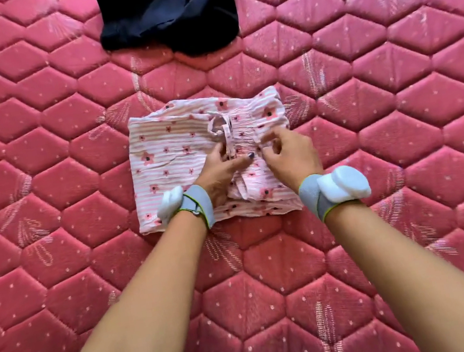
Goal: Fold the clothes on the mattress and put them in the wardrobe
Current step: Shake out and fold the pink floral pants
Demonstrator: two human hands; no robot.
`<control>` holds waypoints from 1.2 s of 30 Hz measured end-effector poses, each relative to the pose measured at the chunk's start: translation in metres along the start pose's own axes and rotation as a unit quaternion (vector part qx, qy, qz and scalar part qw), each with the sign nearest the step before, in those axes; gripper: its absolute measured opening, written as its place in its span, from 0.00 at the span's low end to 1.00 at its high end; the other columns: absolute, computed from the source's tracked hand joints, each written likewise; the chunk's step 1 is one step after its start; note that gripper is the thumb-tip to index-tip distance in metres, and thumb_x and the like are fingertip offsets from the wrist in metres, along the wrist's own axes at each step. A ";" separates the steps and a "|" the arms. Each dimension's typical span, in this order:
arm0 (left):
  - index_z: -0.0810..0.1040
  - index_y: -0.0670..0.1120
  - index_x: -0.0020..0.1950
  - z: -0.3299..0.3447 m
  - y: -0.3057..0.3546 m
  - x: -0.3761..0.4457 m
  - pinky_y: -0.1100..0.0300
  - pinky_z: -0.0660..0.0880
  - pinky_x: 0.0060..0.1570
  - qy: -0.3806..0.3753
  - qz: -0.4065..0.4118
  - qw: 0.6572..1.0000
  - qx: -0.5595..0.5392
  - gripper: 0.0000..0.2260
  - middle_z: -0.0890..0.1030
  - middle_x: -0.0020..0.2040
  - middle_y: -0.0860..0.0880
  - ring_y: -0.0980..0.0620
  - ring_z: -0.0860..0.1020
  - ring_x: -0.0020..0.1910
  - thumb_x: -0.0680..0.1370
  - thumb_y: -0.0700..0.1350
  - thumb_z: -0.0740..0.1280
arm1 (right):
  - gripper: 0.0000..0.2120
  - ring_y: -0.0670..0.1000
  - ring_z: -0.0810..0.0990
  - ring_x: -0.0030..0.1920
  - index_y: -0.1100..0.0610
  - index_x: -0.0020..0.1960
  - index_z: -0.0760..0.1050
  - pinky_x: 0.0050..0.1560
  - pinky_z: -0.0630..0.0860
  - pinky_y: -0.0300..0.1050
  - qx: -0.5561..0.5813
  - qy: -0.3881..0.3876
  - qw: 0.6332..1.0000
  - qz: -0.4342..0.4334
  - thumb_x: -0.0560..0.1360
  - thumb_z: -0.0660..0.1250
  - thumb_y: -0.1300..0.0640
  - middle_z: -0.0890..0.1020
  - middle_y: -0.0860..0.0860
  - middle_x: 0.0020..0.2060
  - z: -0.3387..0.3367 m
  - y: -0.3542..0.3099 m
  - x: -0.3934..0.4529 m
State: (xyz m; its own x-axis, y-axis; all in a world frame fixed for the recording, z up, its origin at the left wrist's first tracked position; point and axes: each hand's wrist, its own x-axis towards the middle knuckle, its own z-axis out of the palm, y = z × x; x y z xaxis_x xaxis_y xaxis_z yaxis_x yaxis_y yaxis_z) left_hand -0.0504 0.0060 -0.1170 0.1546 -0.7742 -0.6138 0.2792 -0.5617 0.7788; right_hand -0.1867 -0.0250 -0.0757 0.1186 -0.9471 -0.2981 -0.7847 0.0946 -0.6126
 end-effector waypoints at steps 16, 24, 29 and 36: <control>0.52 0.47 0.78 0.000 -0.020 -0.021 0.42 0.57 0.72 0.128 0.169 0.761 0.614 0.34 0.52 0.79 0.44 0.42 0.53 0.77 0.76 0.61 0.48 | 0.43 0.56 0.75 0.61 0.55 0.70 0.59 0.64 0.71 0.53 0.124 -0.140 0.969 0.161 0.63 0.78 0.46 0.74 0.56 0.62 0.017 0.015 0.005; 0.77 0.49 0.65 -0.040 0.008 -0.025 0.49 0.66 0.67 -0.006 0.088 0.958 0.274 0.39 0.74 0.68 0.41 0.47 0.72 0.66 0.70 0.76 0.52 | 0.62 0.57 0.68 0.69 0.60 0.73 0.25 0.62 0.67 0.39 -0.006 -0.313 0.950 0.017 0.65 0.76 0.62 0.62 0.62 0.72 0.017 -0.035 -0.007; 0.80 0.46 0.61 -0.083 0.038 -0.041 0.52 0.75 0.60 -0.090 0.003 0.978 -0.190 0.32 0.80 0.58 0.42 0.48 0.80 0.55 0.70 0.67 0.56 | 0.65 0.62 0.54 0.74 0.53 0.74 0.27 0.73 0.59 0.51 0.013 -0.320 0.941 -0.111 0.62 0.78 0.54 0.47 0.63 0.75 0.057 -0.108 -0.030; 0.73 0.38 0.64 -0.157 0.013 -0.030 0.49 0.76 0.57 0.027 -0.014 0.999 0.024 0.15 0.82 0.52 0.43 0.46 0.81 0.49 0.79 0.40 0.65 | 0.30 0.60 0.68 0.61 0.49 0.71 0.66 0.62 0.67 0.53 -0.012 0.001 0.998 -0.063 0.71 0.67 0.46 0.69 0.57 0.61 0.095 -0.097 -0.030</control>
State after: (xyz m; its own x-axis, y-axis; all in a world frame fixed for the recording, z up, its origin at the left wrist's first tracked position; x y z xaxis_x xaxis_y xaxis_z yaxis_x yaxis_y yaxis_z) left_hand 0.0970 0.0679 -0.1084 0.1978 -0.7421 -0.6404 0.2384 -0.5973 0.7658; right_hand -0.0563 0.0233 -0.0772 0.2160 -0.9515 -0.2191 -0.7781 -0.0322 -0.6273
